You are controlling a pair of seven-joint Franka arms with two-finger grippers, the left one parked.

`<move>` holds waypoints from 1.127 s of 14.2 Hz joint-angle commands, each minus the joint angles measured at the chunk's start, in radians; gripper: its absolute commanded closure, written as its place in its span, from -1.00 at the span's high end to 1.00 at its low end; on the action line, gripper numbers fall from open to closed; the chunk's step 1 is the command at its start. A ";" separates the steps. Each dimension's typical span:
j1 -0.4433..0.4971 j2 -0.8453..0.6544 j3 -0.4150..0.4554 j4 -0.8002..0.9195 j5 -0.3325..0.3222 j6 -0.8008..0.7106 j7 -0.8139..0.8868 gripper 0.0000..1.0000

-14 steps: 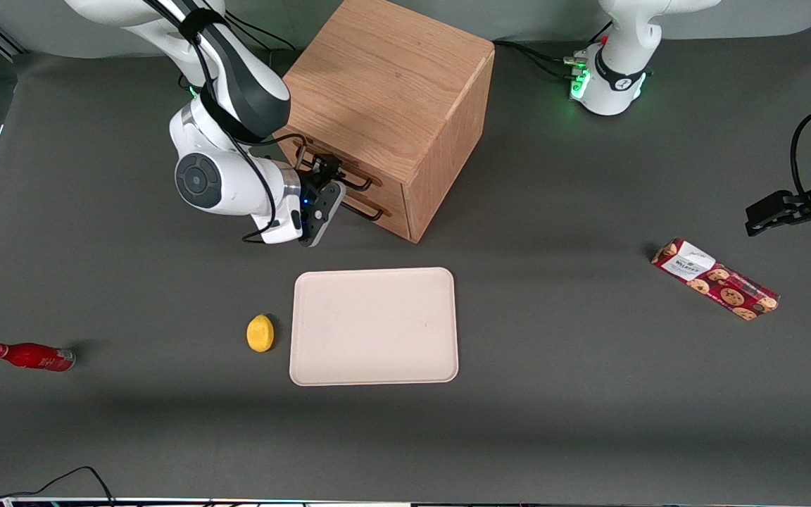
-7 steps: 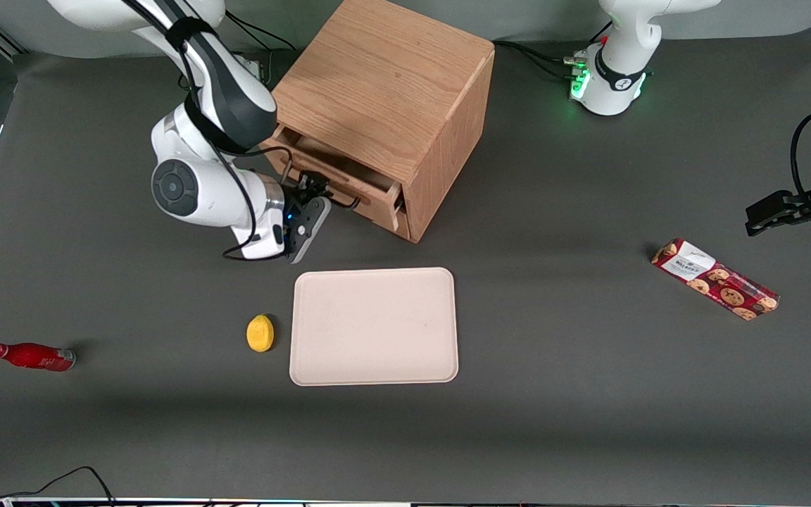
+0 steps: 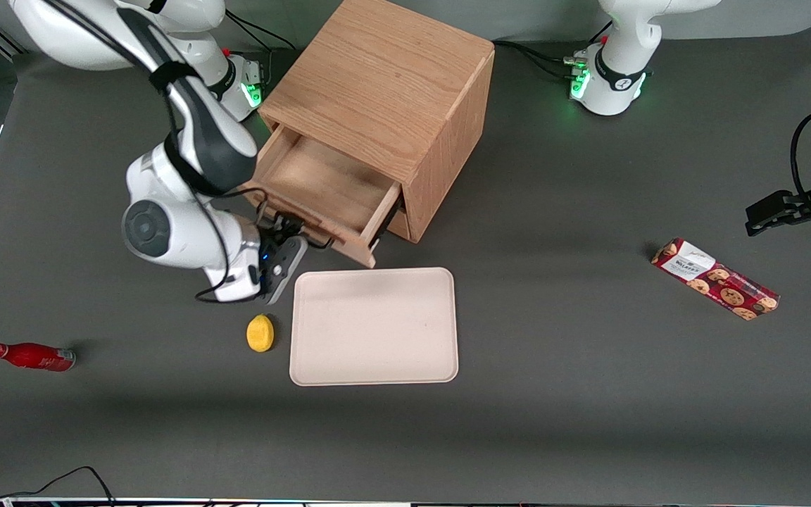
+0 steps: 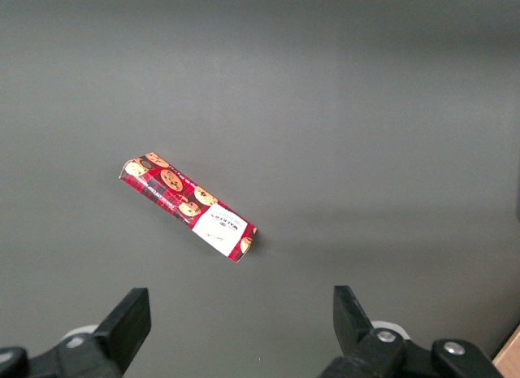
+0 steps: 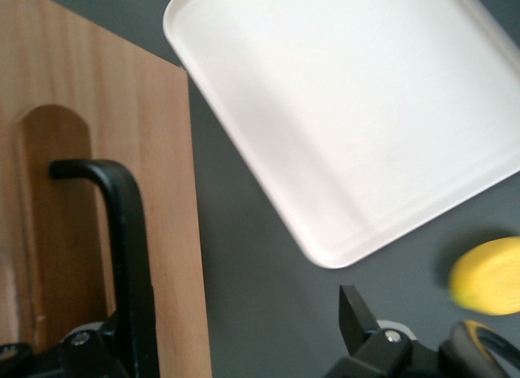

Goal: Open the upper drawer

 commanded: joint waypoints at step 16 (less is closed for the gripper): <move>0.001 -0.516 -0.355 0.111 -0.139 -0.562 0.402 1.00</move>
